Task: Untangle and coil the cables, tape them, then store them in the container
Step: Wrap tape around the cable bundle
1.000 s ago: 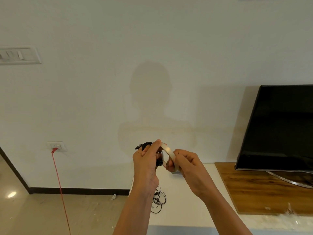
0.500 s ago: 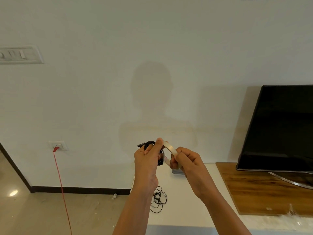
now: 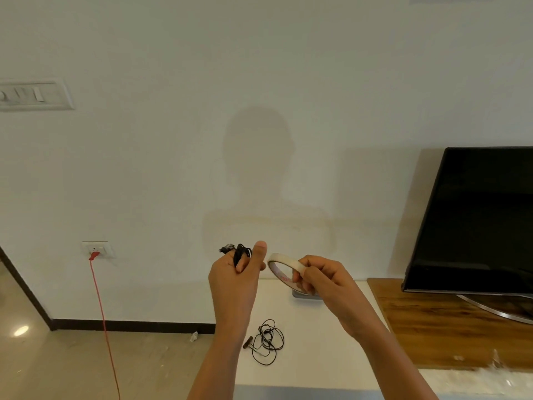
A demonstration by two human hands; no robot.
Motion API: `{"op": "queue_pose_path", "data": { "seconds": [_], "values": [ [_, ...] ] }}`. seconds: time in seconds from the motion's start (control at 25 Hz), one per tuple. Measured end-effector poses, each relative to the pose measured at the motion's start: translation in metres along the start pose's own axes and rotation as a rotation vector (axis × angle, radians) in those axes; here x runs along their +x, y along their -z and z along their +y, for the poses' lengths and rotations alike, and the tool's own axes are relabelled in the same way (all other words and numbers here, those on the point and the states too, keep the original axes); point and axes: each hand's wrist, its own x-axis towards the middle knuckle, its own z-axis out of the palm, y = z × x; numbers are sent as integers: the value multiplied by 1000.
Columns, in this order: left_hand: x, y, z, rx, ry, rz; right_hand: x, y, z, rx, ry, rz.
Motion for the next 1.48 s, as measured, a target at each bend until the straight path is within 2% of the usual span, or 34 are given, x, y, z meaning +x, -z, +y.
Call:
{"op": "queue_pose_path", "data": {
  "seconds": [0.04, 0.12, 0.24, 0.36, 0.44, 0.56, 0.64, 0.96, 1.12, 1.2, 1.28, 1.36, 1.48],
  "values": [
    [1, 4, 2, 38, -62, -19, 0, 3, -2, -41, 4, -25],
    [2, 7, 5, 80, -111, -172, 1, 9, -4, -144, 13, -101],
    [2, 6, 5, 144, -94, -421, 2, 15, -3, -319, 87, -158],
    [1, 5, 0, 110, -26, -512, 4, 15, 0, -504, 268, -144],
    [1, 3, -2, 73, 20, -518, 5, 14, 2, -515, 325, -111],
    [-3, -1, 0, 56, 40, -553, 7, 13, 7, -421, 251, -113],
    [-6, -4, 1, 28, 85, -574, 6, 12, 7, -413, 276, -114],
    [-6, -4, -9, -208, 305, -639, 7, 16, 15, -393, 337, -57],
    [-11, -5, -13, -341, 334, -671, 11, 22, 13, -387, 329, -31],
    [-12, -6, -14, -368, 306, -647, 13, 23, 13, -360, 284, 25],
    [-12, -10, -18, -384, 251, -592, 13, 18, 17, -309, 221, 244],
    [-12, -15, -21, -335, 177, -478, 6, 2, 17, -100, 89, 386],
    [-16, -20, -22, -138, 79, -393, 1, -16, 14, 197, -97, 263]
  ]
}}
